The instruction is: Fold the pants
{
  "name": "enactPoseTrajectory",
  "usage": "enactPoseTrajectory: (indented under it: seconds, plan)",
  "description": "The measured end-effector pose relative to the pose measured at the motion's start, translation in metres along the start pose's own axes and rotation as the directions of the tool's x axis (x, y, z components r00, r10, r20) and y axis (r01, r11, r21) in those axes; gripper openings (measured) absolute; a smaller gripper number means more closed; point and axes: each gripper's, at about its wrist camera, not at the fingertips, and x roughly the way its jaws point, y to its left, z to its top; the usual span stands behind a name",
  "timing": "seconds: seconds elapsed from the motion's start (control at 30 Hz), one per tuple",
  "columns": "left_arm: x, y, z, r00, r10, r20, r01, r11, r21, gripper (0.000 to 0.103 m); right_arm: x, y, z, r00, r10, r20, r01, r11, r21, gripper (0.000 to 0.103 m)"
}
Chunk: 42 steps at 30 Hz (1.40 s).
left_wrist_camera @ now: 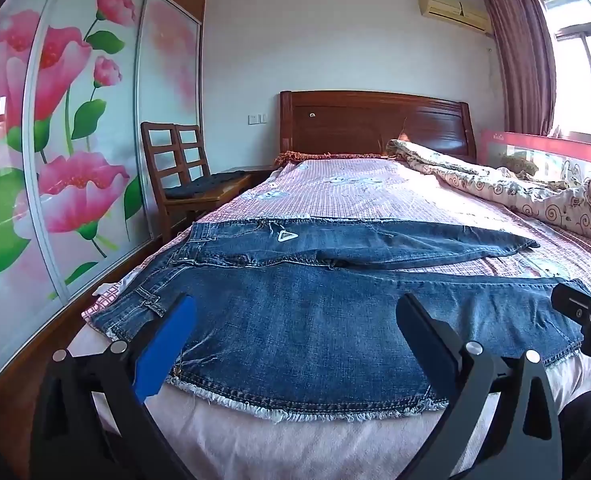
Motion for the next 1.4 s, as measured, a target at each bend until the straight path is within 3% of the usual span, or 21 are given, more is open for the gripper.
enactPoseTrajectory:
  seconds: [1.03, 1.4]
  plan:
    - [-0.0004, -0.0049, -0.0028, 1.0, -0.009, -0.002, 0.01, 1.0, 0.016, 0.1, 0.0093, 0.0022, -0.0031, 0.999, 0.008, -0.054, -0.008, 1.0, 0.006, 0.1]
    - [0.002, -0.0042, -0.0026, 1.0, -0.004, -0.009, 0.004, 1.0, 0.011, 0.1, 0.0088, 0.0034, -0.0032, 0.999, 0.005, -0.031, -0.005, 1.0, -0.01, 0.1]
